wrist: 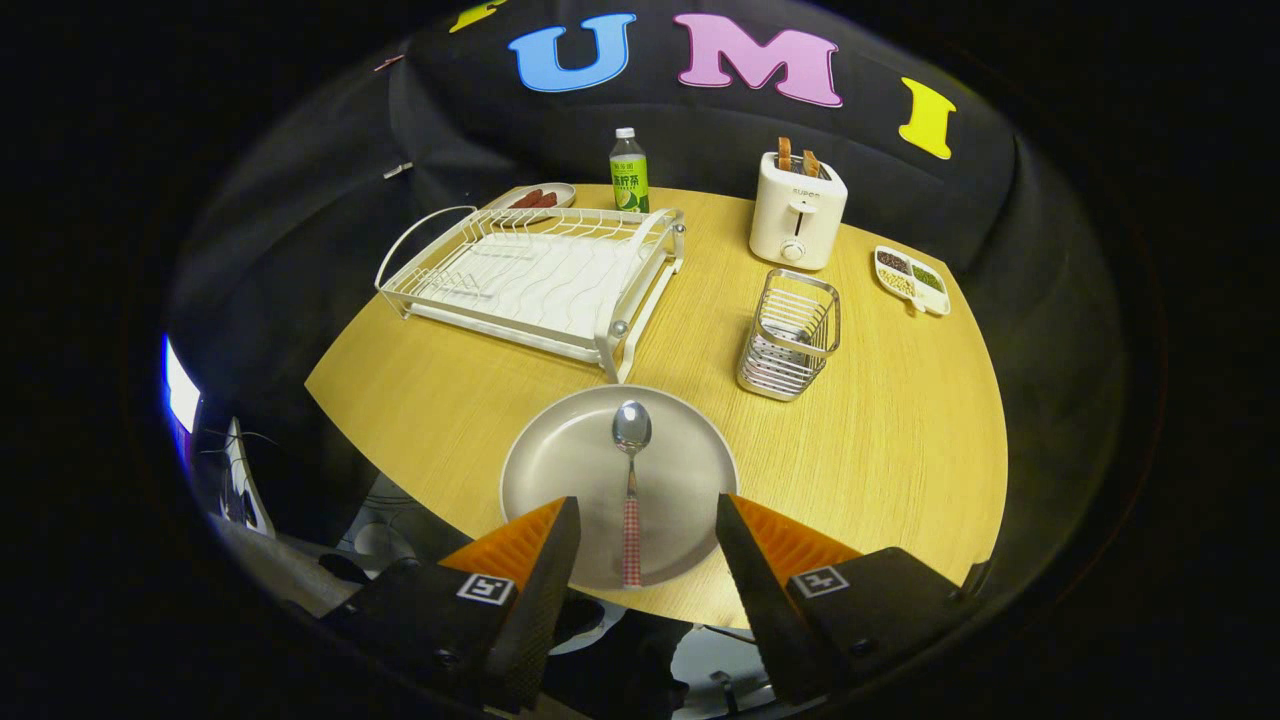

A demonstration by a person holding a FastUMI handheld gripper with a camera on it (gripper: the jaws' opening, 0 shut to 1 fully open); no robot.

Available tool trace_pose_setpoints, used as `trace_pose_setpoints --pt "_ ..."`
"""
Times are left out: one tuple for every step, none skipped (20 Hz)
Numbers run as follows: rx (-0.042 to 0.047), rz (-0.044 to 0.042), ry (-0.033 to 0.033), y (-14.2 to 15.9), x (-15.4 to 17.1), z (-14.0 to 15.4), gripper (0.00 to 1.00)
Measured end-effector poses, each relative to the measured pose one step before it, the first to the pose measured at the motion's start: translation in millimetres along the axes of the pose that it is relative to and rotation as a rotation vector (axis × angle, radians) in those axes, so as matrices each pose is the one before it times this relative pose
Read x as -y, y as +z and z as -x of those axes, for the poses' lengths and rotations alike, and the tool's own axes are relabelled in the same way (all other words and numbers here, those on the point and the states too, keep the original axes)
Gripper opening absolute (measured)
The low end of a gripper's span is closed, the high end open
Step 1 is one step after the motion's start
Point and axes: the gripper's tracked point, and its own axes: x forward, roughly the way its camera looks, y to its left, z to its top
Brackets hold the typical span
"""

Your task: Take the plate from the dish rack, then take the spoon from the basket and place it into the plate.

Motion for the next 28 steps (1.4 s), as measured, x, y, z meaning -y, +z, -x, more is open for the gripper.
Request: trace_pose_setpoints --pt "0.00330 -0.00299 -0.00208 1.71 0.68 1.23 0.90" --pt "0.00740 -0.00193 -0.00433 2.67 -0.19 1.60 0.92" --pt "0.01160 0.00010 -0.00761 3.92 1.20 2.53 0.95" --pt "0.01761 0.00195 -0.00696 7.32 1.10 2.63 0.96" --pt "0.01975 0.00235 -0.00605 8.16 1.00 3.09 0.97" --pt "0.02430 -0.00116 -0.00480 10.98 1.88 3.92 0.97" --pt "0.02602 -0.00605 -0.00104 11.45 -0.02 4.96 0.98" --pt "0.02887 -0.00892 -0.00026 12.92 -0.11 5.05 0.97" --pt "0.03084 -0.00591 -0.00017 14.20 -0.87 4.37 0.97" --pt "0.03062 -0.00027 -0.00519 13.88 0.27 4.65 0.97" --pt "0.02901 0.00157 -0.00320 13.54 1.13 4.67 0.97" --pt "0.02650 -0.00128 -0.00264 14.18 0.57 3.75 0.97" --pt "0.02612 -0.00572 0.00062 11.54 -0.58 4.94 0.97" --pt "0.02807 -0.00220 -0.00246 13.67 0.64 3.65 0.97" --pt "0.02761 0.00366 -0.00777 12.13 2.68 6.03 0.97" --pt "0.02771 0.01122 -0.00899 12.54 2.76 4.03 0.97" --pt "0.02924 0.01357 -0.01003 12.83 3.19 3.94 0.97" --pt "0.03015 0.01249 -0.00690 14.12 3.31 4.21 0.97" --pt "0.03447 0.00778 -0.01072 16.03 3.47 5.08 0.97" --pt "0.02455 0.00208 -0.00669 10.90 3.11 3.87 0.97" --pt "0.03175 0.00411 -0.00818 22.22 2.36 -0.94 0.97" --pt "0.03163 0.00418 -0.00943 14.75 4.16 7.34 0.97" --pt "0.03158 0.00729 -0.01035 14.06 5.27 5.37 0.97" --pt "0.03137 0.01067 -0.01313 14.20 5.01 5.19 0.97" --pt "0.03120 0.01392 -0.01290 13.06 4.51 4.22 0.97" --pt "0.03052 0.01326 -0.01177 13.31 4.44 4.63 0.97" --pt "0.02805 0.01366 -0.01136 12.44 3.29 5.68 0.97" --pt "0.02586 0.00944 -0.01340 11.36 5.00 4.02 0.97"
